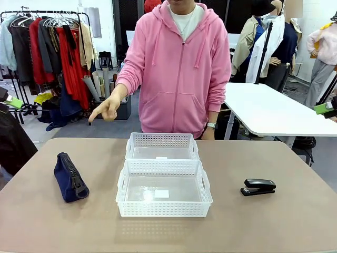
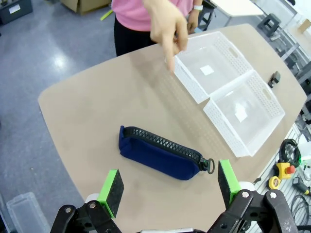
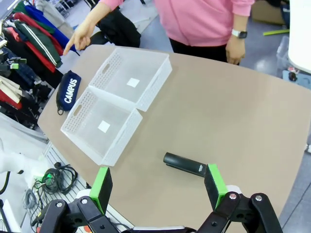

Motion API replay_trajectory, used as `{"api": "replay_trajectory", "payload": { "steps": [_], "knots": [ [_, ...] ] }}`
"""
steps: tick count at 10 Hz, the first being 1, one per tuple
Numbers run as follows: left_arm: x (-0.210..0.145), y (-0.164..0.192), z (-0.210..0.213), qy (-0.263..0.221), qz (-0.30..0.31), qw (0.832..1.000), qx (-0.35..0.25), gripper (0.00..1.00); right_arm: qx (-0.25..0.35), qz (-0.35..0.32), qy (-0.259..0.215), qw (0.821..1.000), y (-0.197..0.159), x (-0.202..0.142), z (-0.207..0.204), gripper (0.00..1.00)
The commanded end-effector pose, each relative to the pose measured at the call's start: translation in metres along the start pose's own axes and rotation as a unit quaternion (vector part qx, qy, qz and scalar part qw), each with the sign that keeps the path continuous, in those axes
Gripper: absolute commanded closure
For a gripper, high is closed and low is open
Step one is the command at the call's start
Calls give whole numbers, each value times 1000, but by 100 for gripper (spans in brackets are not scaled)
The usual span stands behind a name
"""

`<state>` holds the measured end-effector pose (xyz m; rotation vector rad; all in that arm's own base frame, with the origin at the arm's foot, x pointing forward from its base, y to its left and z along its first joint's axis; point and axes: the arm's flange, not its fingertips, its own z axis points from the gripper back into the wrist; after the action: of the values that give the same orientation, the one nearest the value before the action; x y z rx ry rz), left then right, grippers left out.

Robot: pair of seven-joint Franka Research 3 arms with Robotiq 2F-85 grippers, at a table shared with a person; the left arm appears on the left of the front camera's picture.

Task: Distribute items into two baskets.
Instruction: Pick up the Pencil pouch that the person points to.

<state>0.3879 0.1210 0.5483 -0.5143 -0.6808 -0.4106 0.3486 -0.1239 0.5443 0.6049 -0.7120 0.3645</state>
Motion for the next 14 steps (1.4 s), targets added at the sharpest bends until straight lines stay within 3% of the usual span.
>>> {"api": "replay_trajectory", "payload": {
  "steps": [1,10,14],
  "knots": [
    [-1,1,1,1,-7,1000,-4,0,4,3,-7,1000,0,1,0,0],
    [-1,-1,0,4,0,1000,1,0,4,3,-7,1000,0,1,0,0],
    [21,-19,-37,79,14,995,55,0,4,3,-7,1000,0,1,0,0]
  ]
}}
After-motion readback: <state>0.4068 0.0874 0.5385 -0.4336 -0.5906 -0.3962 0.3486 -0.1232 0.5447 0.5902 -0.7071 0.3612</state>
